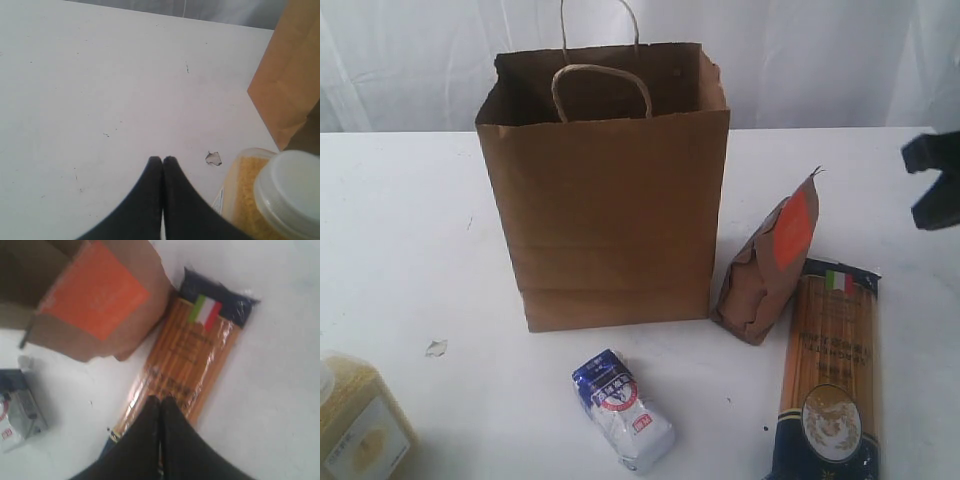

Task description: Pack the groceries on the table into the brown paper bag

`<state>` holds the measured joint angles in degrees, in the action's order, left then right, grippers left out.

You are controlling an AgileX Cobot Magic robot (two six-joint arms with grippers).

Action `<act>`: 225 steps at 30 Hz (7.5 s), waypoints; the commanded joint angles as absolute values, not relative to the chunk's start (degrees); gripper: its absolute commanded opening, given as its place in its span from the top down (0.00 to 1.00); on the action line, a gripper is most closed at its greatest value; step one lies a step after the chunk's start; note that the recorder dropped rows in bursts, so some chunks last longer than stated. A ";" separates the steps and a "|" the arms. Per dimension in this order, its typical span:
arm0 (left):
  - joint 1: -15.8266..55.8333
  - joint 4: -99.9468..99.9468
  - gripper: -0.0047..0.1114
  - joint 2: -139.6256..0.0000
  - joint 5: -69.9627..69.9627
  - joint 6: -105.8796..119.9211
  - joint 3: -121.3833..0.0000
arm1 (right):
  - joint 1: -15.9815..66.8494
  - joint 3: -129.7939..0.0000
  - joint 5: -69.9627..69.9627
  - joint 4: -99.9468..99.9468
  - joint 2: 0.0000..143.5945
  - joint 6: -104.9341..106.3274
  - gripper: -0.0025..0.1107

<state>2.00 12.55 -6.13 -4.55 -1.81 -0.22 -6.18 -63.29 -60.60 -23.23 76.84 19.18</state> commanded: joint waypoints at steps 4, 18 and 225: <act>2.49 12.84 0.96 -5.97 -4.56 -2.16 0.00 | 1.51 -71.64 -52.81 -23.91 83.62 16.29 0.98; 2.49 12.84 0.96 -5.97 -4.56 -2.16 0.00 | 4.00 -74.08 -51.10 -29.81 87.14 20.10 0.49; 2.49 12.84 0.96 -5.39 -3.97 -2.16 0.00 | 39.56 -52.70 -46.87 -26.99 82.97 19.52 0.72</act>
<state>2.00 12.55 -5.65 -4.55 -1.81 -0.22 39.34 -52.81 -45.07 -28.33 83.74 20.98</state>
